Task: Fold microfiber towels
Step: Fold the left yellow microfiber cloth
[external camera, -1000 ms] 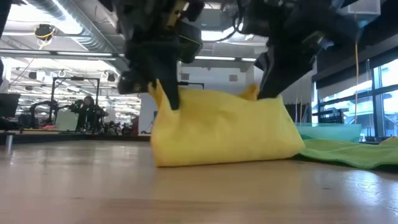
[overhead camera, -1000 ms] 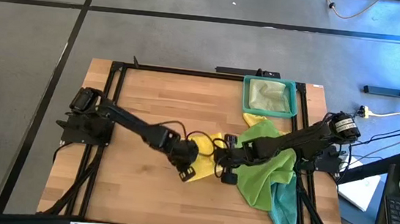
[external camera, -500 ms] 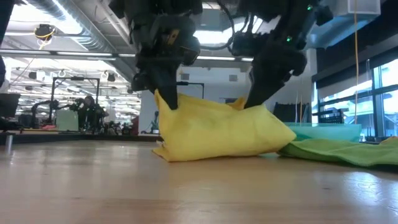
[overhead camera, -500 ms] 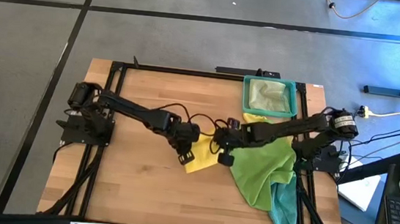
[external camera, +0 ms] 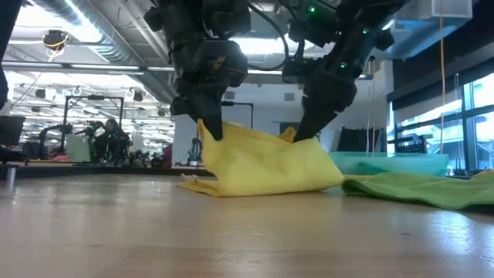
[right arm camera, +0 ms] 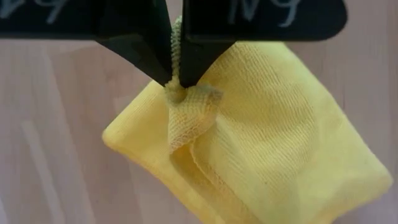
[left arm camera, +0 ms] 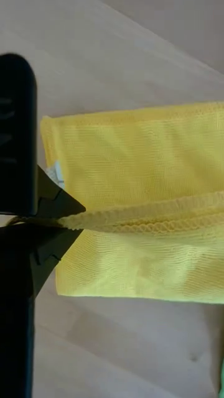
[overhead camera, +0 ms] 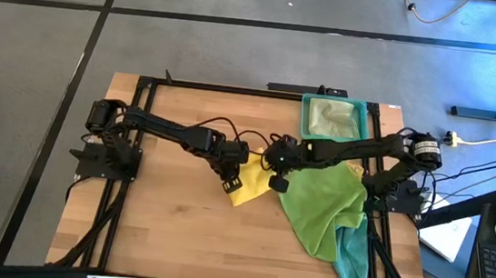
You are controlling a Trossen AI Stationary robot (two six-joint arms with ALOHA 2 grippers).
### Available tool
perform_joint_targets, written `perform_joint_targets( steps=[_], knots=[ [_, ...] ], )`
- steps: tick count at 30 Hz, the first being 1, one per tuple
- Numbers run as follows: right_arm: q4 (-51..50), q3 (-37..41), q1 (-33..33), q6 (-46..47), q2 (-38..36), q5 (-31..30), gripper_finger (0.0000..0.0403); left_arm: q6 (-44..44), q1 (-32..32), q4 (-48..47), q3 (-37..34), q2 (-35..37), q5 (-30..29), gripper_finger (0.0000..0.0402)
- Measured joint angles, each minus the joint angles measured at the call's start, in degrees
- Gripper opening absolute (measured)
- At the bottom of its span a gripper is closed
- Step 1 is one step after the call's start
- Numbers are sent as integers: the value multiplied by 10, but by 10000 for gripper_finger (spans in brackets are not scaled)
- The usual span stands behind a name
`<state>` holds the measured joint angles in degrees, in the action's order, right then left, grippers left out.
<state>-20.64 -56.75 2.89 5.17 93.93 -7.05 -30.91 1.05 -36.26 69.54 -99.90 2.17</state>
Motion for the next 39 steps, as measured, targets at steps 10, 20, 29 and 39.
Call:
perform_joint_targets(
  steps=[10, 20, 29, 39],
  knots=[
    [36, 0, 26, -40, 0, 60, 21, -15, -16, -47, 0, 0, -15, 0],
    [33, 0, 26, -25, 1, 56, 109, -44, -29, -83, 0, 0, -38, 0],
    [5, 0, 26, 17, 1, 30, 162, -66, -37, -102, -4, 0, -97, 0],
    [-24, 0, 9, 68, 1, 59, 157, -70, 9, -92, -62, -1, -106, 0]
  ],
)
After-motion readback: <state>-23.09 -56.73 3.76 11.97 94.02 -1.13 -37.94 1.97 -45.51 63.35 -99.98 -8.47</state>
